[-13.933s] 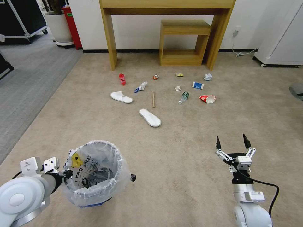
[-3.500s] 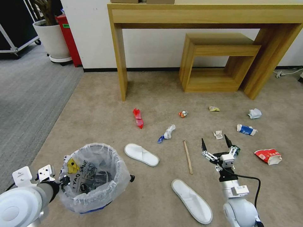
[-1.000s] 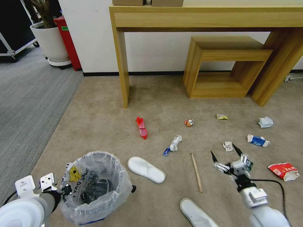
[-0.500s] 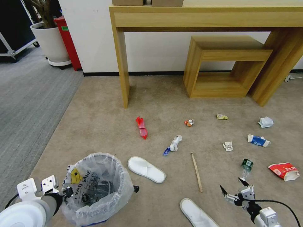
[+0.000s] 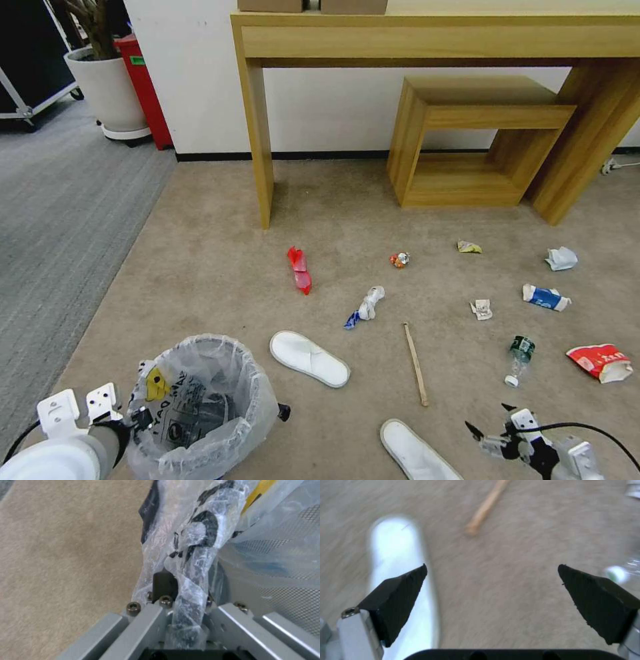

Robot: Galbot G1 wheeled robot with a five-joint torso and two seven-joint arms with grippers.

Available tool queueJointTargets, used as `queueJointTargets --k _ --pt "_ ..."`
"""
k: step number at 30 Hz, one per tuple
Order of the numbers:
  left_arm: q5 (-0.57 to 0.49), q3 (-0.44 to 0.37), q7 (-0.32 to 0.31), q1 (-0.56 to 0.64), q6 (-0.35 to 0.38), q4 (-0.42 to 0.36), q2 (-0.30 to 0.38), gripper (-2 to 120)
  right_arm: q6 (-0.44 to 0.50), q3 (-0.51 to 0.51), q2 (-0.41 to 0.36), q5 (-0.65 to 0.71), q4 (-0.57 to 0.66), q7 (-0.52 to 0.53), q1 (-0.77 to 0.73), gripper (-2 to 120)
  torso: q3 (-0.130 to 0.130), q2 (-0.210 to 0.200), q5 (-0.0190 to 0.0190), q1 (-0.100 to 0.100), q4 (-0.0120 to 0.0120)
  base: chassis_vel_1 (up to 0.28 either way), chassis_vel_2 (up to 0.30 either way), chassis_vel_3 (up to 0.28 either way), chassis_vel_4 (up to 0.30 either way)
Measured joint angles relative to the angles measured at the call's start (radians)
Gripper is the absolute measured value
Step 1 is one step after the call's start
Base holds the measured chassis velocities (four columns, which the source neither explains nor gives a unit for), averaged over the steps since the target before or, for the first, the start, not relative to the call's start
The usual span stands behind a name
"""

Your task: Pick up the trash bin and place the garbage on the floor into it.

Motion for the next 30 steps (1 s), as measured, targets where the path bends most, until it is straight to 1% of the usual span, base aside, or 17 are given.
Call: queueJointTargets --k 1,3,4,5,7,8,9,11,12,13,15,20,21,23,26,27,30 --pt "0.0 0.0 0.0 0.0 0.0 0.0 0.0 0 0.0 0.0 0.0 0.0 0.0 0.0 0.0 100 0.0 0.0 0.0 0.0 0.0 0.0 0.0 0.0 0.0" --pt "0.006 -0.004 0.002 0.006 0.0 -0.001 -0.005 0 0.012 0.007 -0.046 0.001 0.0 -0.04 -0.026 100 0.0 0.0 -0.0002 0.0 -0.0001 0.0 0.0 0.0 0.0" --pt "0.008 -0.007 0.004 0.008 0.0 -0.001 -0.01 0 0.032 0.012 -0.08 -0.006 -0.009 -0.092 -0.037 100 0.0 0.0 0.0 0.0 -0.0002 0.0 0.0 0.0 0.0" --pt "0.008 -0.007 0.004 0.008 0.0 -0.001 -0.01 0 0.032 0.012 -0.08 -0.006 -0.009 -0.092 -0.037 100 0.0 0.0 0.0 0.0 -0.0002 0.0 0.0 0.0 0.0" --pt "0.015 -0.007 0.004 0.011 0.001 0.0 -0.015 0 0.07 0.011 -0.112 -0.035 -0.042 -0.192 -0.016 100 0.0 0.0 -0.0001 0.0 -0.0006 0.0 0.0 0.0 0.0" --pt "0.015 -0.007 0.004 0.011 0.001 0.0 -0.015 0 0.07 0.011 -0.112 -0.035 -0.042 -0.192 -0.016 100 0.0 0.0 -0.0001 0.0 -0.0006 0.0 0.0 0.0 0.0" --pt "0.023 -0.005 0.005 0.013 0.001 0.003 -0.02 0 0.088 0.0 -0.132 -0.05 -0.066 -0.261 0.016 100 0.0 0.0 0.0001 0.0 -0.0002 0.0 0.0 0.0 0.0" --pt "0.036 -0.001 0.006 0.015 0.002 0.007 -0.03 0 0.074 -0.019 -0.162 -0.057 -0.083 -0.28 0.043 100 0.0 0.0 0.0004 0.0 -0.0001 0.0 0.0 0.0 0.0" --pt "0.036 -0.001 0.006 0.015 0.002 0.007 -0.03 0 0.074 -0.019 -0.162 -0.057 -0.083 -0.28 0.043 100 0.0 0.0 0.0004 0.0 -0.0001 0.0 0.0 0.0 0.0" --pt "0.044 0.001 0.008 0.016 0.002 0.01 -0.036 0 0.057 -0.026 -0.181 -0.057 -0.09 -0.279 0.051 100 0.0 0.0 -0.0002 0.0 0.0 0.0 0.0 0.0 0.0" --pt "0.057 0.004 0.011 0.017 0.002 0.015 -0.044 0 0.047 -0.037 -0.205 -0.067 -0.107 -0.316 0.063 100 0.0 0.0 0.0 0.0 -0.0002 0.0 0.0 0.0 0.0" --pt "0.07 0.008 0.015 0.017 0.003 0.02 -0.056 0 0.058 -0.082 -0.223 -0.08 -0.128 -0.375 0.109 100 0.0 0.0 -0.0004 0.0 -0.0003 0.0 0.0 0.0 0.0" --pt "0.075 0.008 0.016 0.018 0.003 0.021 -0.059 0 0.074 -0.113 -0.218 -0.085 -0.14 -0.402 0.145 100 0.0 0.0 -0.0001 0.0 -0.0003 0.0 0.0 0.0 0.0" --pt "0.082 0.007 0.018 0.022 0.004 0.023 -0.062 0 0.06 -0.158 -0.204 -0.112 -0.153 -0.437 0.195 100 0.0 0.0 0.0001 0.0 -0.0001 0.0 0.0 0.0 0.0" --pt "0.085 0.004 0.019 0.025 0.004 0.025 -0.062 0 0.033 -0.19 -0.192 -0.138 -0.166 -0.439 0.231 100 0.0 0.0 -0.0002 0.0 -0.0003 0.0 0.0 0.0 0.0" --pt "0.087 0.0 0.02 0.028 0.004 0.025 -0.061 0 0.004 -0.222 -0.185 -0.135 -0.17 -0.419 0.26 100 0.0 0.0 0.0 0.0 -0.0004 0.0 0.0 0.0 0.0" --pt "0.089 -0.002 0.021 0.032 0.004 0.025 -0.061 0 -0.015 -0.25 -0.18 -0.124 -0.171 -0.413 0.283 100 0.0 0.0 0.0 0.0 -0.0003 0.0 0.0 0.0 0.0"
